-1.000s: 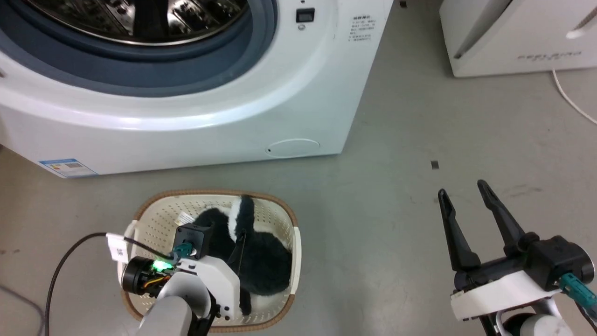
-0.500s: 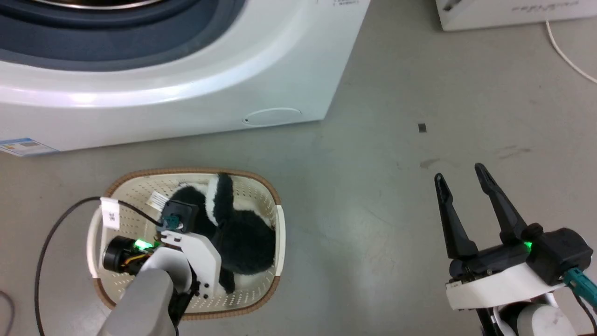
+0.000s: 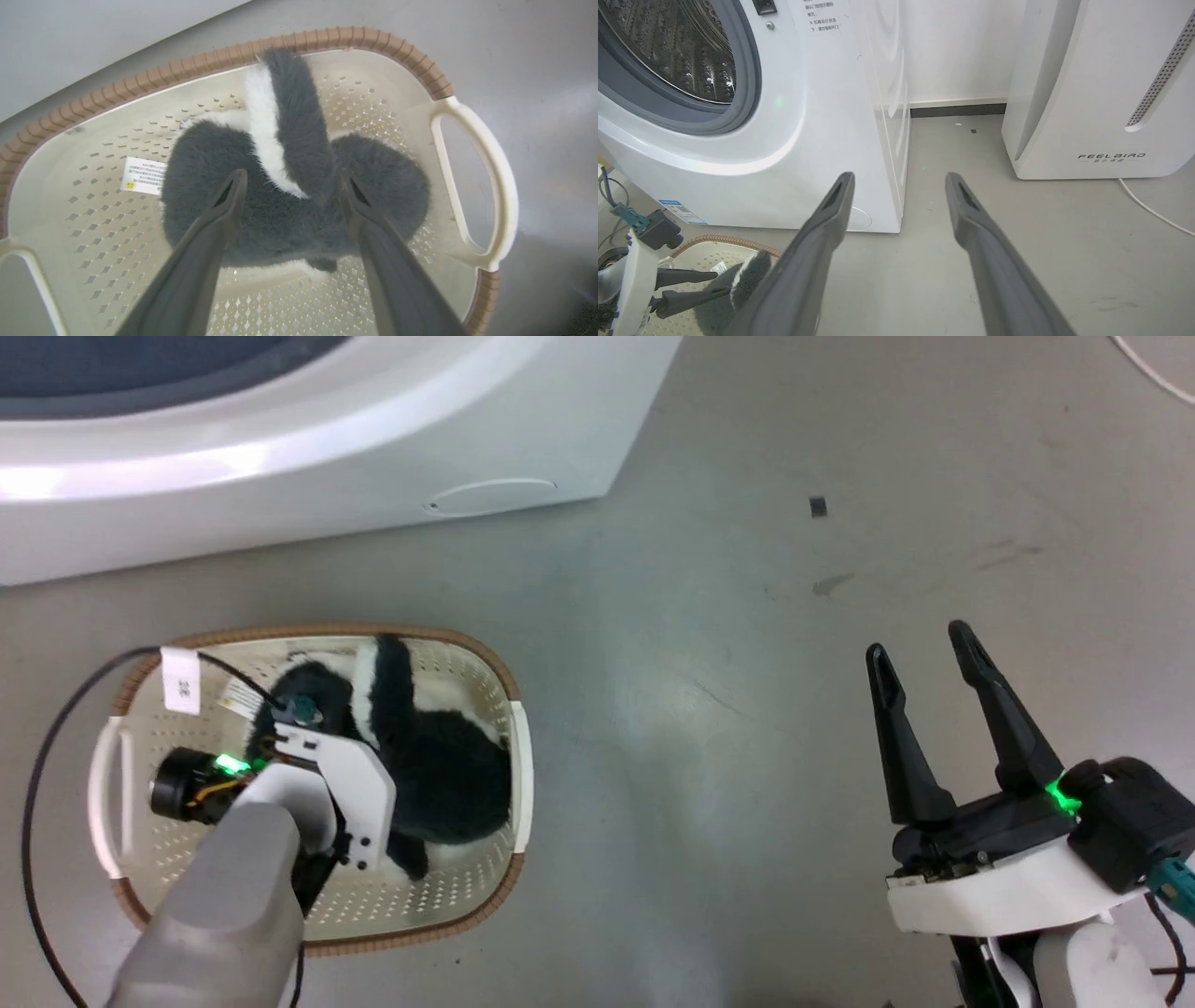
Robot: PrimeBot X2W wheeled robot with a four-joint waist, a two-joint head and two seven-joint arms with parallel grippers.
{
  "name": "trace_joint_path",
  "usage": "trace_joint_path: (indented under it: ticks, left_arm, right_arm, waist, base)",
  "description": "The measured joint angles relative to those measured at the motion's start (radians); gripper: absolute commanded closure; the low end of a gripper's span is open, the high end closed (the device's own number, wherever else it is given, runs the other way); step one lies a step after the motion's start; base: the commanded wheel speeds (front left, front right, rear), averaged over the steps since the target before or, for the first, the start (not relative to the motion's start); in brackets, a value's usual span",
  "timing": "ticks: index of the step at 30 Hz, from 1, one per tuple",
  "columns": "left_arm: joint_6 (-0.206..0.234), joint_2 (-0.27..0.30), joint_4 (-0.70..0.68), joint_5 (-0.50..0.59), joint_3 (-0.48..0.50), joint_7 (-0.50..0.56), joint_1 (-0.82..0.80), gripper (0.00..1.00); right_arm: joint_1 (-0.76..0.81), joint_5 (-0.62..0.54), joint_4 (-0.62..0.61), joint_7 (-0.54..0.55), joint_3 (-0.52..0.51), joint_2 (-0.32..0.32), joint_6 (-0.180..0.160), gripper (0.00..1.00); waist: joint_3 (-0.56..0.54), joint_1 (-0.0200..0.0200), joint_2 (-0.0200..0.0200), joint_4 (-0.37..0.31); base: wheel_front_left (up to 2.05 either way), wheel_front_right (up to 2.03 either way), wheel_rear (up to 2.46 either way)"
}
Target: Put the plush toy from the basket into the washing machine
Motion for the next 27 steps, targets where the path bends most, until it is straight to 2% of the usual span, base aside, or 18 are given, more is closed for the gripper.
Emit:
trace_joint_path:
  ticks: [5, 25, 26, 27]
  left_arm:
    - [0.001, 0.027, 0.06, -0.003, -0.034, 0.012, -0.064, 0.0]
    - [-0.014, 0.062, 0.256, -0.066, -0.138, 0.001, -0.267, 0.0]
    - [-0.017, 0.062, 0.265, -0.072, -0.145, -0.001, -0.276, 0.7]
    - [-0.018, 0.062, 0.275, -0.075, -0.152, -0.002, -0.283, 1.0]
  right_arm:
    - [-0.006, 0.019, -0.008, -0.009, 0.009, 0.0, 0.0, 0.0]
    - [-0.059, 0.061, -0.031, -0.05, 0.048, 0.0, 0.0, 0.0]
    - [-0.062, 0.062, -0.031, -0.052, 0.049, 0.0, 0.0, 0.0]
    - [-0.065, 0.062, -0.031, -0.053, 0.05, 0.0, 0.0, 0.0]
  waist:
    - [0.047, 0.0, 0.0, -0.021]
    - [0.206, -0.0001, 0.0, -0.079]
    - [0.213, -0.0001, 0.0, -0.081]
    - [0.219, 0.0, 0.0, -0.083]
  base:
    - [0.0, 0.0, 0.0]
    - [0.0, 0.0, 0.0]
    - [0.0, 0.0, 0.0]
    - [0.0, 0.0, 0.0]
